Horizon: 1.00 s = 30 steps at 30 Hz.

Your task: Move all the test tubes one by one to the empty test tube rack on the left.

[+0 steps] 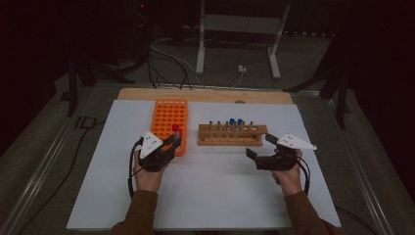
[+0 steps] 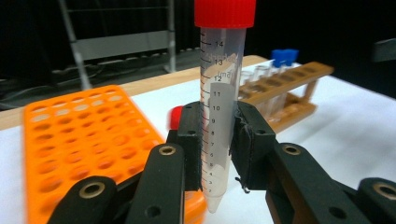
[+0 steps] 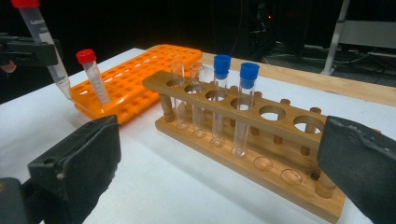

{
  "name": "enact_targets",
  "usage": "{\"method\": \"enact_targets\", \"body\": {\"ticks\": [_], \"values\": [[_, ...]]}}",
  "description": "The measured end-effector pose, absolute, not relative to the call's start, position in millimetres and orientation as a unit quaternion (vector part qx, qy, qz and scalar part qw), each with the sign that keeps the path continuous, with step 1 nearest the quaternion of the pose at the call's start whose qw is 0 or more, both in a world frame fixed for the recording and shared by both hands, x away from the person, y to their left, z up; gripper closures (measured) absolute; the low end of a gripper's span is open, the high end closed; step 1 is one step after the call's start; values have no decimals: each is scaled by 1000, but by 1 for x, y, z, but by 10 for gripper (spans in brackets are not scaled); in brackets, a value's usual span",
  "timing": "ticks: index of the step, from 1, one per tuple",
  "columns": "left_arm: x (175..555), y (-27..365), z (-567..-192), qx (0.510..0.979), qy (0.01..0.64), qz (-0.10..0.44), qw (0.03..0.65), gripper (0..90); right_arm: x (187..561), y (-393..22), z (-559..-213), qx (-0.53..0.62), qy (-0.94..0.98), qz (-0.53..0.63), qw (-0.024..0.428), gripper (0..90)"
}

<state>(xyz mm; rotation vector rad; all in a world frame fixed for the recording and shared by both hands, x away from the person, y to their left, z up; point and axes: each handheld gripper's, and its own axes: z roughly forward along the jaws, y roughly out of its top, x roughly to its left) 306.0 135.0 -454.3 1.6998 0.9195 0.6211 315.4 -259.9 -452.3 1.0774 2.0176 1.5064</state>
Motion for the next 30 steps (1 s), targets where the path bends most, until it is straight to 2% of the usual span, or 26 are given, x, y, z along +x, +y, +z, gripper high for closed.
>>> {"method": "enact_targets", "body": {"ticks": [11, 30], "values": [[322, 137, -476, 699, 416, 301, 498, 747, 315, -262, -451, 387, 715, 546, 202, 2], [328, 141, -483, 684, 426, 303, 509, 747, 315, -259, -455, 387, 718, 544, 197, 3]]}}
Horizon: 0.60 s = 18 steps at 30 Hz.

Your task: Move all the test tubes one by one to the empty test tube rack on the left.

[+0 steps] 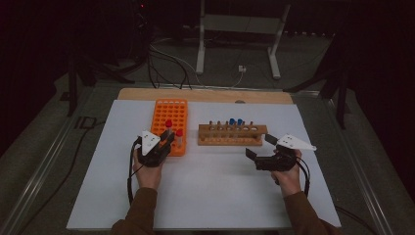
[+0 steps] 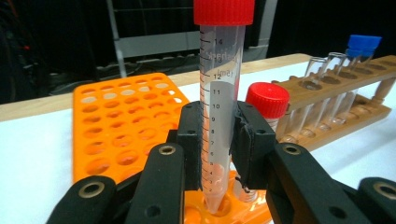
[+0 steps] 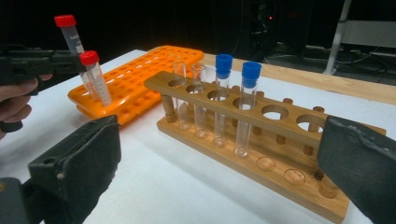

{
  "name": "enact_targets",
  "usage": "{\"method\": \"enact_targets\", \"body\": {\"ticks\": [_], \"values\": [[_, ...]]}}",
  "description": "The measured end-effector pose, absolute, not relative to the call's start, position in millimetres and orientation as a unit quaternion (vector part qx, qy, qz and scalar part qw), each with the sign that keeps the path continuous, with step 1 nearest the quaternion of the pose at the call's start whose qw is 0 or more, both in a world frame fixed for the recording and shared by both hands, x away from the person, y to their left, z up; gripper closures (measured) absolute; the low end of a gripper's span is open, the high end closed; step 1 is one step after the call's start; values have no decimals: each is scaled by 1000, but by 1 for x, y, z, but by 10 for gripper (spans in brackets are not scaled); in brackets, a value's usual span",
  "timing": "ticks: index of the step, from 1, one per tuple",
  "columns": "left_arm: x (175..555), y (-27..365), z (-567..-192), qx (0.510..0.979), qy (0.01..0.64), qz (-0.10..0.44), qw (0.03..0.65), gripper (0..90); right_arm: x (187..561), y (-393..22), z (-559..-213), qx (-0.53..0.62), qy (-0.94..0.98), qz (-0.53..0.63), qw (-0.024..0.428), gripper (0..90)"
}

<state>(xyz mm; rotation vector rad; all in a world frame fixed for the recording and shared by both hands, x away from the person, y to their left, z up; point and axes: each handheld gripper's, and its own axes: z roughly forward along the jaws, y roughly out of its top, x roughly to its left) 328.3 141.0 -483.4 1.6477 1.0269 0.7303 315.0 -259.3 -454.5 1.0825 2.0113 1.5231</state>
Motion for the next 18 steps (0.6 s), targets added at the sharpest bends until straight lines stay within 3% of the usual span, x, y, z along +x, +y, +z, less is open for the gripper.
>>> {"method": "enact_targets", "body": {"ticks": [10, 18], "values": [[333, 135, -503, 729, 431, 287, 447, 748, 314, -259, -456, 384, 721, 543, 193, 3], [333, 135, -508, 740, 433, 275, 436, 753, 314, -259, -456, 384, 723, 541, 192, 3]]}}
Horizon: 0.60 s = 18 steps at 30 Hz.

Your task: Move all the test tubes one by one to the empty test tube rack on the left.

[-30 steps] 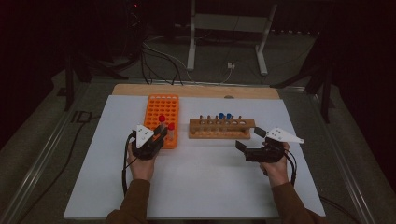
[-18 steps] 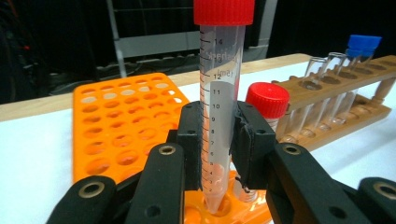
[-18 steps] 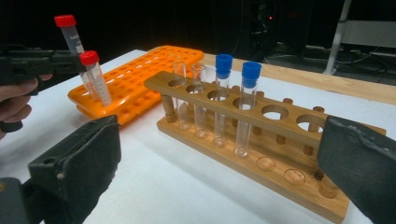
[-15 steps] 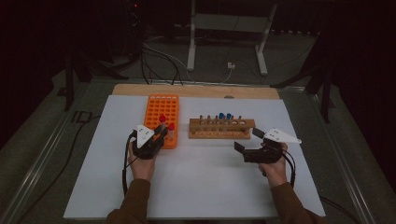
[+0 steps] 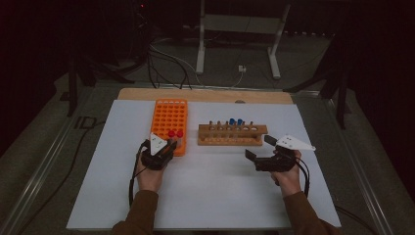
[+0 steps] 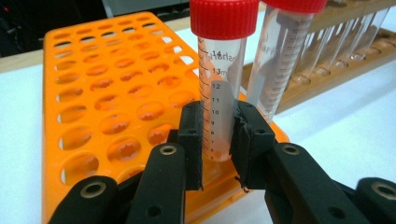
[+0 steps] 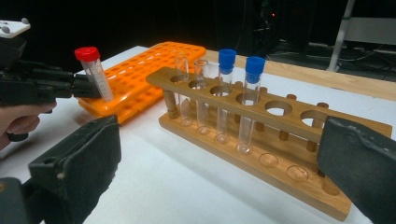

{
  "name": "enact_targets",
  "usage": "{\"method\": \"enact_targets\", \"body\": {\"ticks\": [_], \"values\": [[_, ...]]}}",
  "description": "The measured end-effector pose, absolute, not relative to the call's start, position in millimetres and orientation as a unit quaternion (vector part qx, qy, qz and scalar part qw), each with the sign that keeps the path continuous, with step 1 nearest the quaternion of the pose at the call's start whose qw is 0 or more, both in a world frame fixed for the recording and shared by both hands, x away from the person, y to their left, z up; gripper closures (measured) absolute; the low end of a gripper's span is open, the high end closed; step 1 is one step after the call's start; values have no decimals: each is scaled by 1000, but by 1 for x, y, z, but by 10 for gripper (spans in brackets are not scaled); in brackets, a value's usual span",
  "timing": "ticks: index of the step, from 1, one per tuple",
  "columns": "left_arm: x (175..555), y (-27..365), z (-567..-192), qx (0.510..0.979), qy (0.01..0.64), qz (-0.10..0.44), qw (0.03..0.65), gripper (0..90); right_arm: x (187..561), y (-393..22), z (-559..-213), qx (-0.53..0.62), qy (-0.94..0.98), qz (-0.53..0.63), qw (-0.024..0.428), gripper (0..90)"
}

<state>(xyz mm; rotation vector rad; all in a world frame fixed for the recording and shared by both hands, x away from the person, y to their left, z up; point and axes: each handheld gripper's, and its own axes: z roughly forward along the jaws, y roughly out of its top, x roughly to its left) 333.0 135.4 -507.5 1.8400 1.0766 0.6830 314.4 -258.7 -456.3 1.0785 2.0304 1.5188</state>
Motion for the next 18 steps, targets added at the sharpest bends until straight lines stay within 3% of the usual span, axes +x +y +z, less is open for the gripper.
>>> {"method": "enact_targets", "body": {"ticks": [7, 14, 18], "values": [[334, 138, -506, 739, 439, 265, 438, 719, 315, -257, -457, 383, 726, 538, 191, 4], [328, 144, -497, 728, 448, 256, 452, 508, 315, -255, -459, 382, 728, 537, 189, 4], [322, 148, -487, 713, 451, 251, 475, 295, 315, -255, -459, 382, 727, 538, 189, 4]]}}
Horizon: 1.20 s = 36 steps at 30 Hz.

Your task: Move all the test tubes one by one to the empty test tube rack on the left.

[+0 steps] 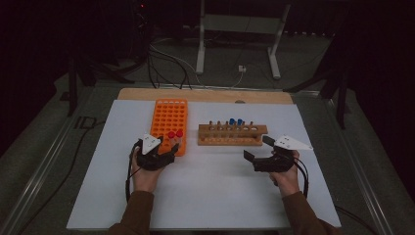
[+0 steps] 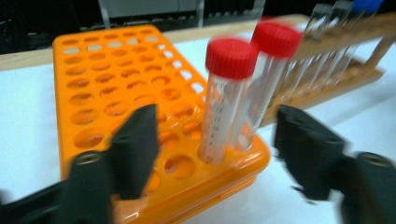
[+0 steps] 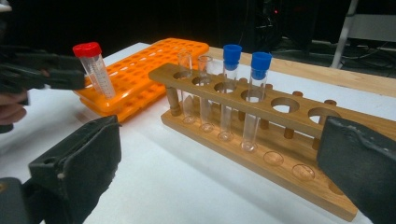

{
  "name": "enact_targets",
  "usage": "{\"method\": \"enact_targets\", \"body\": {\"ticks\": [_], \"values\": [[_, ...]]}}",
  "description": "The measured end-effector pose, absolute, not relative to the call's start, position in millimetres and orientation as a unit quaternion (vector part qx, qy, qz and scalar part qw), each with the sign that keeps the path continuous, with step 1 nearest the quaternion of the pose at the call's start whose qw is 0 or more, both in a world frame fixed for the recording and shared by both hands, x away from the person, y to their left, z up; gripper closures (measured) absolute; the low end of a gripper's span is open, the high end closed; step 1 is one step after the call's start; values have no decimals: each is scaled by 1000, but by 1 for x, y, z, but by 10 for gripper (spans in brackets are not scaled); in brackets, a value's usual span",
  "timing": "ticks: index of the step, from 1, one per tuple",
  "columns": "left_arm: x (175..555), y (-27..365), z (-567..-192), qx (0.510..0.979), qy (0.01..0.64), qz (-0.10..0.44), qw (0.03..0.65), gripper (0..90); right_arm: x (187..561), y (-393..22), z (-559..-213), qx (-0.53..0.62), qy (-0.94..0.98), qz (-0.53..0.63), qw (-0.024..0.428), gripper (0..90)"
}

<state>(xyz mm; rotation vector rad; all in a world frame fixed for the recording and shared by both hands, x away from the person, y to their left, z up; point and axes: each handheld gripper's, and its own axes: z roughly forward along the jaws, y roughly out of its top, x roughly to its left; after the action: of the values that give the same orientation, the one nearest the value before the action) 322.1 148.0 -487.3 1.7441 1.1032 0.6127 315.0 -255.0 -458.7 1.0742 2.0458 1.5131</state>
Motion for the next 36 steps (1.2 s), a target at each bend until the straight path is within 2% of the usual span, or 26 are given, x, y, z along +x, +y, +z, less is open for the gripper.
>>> {"method": "enact_targets", "body": {"ticks": [4, 5, 15, 22, 32, 36], "values": [[318, 153, -479, 694, 471, 248, 485, 29, 315, -254, -459, 382, 728, 538, 187, 4], [317, 155, -477, 688, 472, 248, 493, 3, 315, -254, -459, 382, 728, 538, 186, 4], [304, 170, -469, 682, 462, 232, 518, 3, 318, -252, -459, 384, 727, 538, 184, 4], [295, 180, -469, 686, 459, 230, 516, 3, 324, -251, -449, 386, 733, 530, 181, 70], [291, 181, -470, 682, 459, 234, 519, 3, 353, -237, -427, 382, 735, 524, 196, 172], [289, 180, -470, 687, 454, 240, 513, 3, 364, -235, -427, 388, 731, 525, 200, 259]]}}
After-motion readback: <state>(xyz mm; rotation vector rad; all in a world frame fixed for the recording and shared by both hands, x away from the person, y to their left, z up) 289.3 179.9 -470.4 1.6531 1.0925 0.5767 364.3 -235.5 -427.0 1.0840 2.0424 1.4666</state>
